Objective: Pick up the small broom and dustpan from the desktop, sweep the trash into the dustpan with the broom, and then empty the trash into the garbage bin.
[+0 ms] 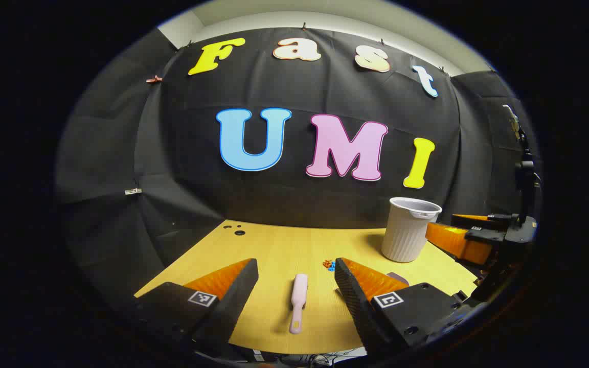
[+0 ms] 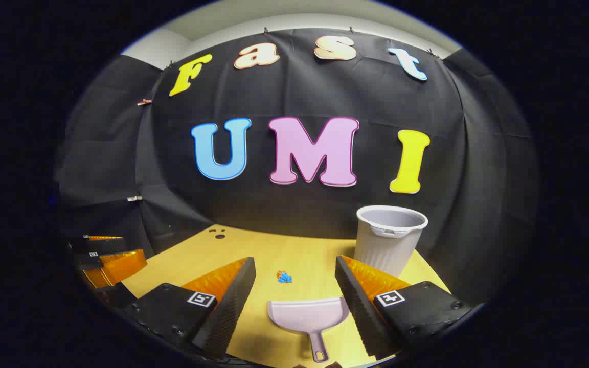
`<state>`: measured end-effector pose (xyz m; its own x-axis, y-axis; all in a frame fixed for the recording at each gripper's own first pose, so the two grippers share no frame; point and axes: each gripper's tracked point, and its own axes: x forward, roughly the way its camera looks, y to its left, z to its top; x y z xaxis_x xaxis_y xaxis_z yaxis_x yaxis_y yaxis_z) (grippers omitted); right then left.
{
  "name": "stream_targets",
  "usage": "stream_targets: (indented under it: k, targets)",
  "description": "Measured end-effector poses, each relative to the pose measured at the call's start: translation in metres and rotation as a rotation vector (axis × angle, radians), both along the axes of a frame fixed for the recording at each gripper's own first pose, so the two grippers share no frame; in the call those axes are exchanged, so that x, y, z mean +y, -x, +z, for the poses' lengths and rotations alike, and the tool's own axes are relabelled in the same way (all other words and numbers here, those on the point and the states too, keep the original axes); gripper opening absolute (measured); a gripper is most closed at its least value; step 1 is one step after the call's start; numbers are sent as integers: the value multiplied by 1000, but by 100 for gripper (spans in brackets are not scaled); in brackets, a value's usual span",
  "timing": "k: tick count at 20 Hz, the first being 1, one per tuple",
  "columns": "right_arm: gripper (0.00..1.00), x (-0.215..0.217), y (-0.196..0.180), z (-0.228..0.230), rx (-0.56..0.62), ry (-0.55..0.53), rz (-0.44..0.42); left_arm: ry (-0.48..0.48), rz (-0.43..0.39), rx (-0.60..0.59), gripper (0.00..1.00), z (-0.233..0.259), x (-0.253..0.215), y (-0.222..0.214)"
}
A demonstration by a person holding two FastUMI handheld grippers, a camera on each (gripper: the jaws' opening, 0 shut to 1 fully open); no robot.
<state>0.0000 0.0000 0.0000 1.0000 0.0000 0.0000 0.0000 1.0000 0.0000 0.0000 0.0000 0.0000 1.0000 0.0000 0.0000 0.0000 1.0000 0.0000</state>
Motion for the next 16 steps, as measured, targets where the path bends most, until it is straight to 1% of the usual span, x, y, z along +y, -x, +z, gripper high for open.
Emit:
stream_targets:
  k: [2,5,8,12,16]
  targets:
    - [98,-6,-6,-3,15,16,-8,-3,-13,-8,96,1,-6,-12]
    - [98,-20,-20,-6,30,-6,-33,-50,-17,10,96,-6,-10,-32]
    - [98,-26,-31,-22,81,-32,-39,-69,-28,22,96,-6,-14,-47]
    - [98,-32,-43,-40,143,-73,-41,-86,-55,71,96,-22,-18,-67]
    - [98,-36,-54,-58,206,-90,-45,-70,-61,139,96,-45,-14,-84]
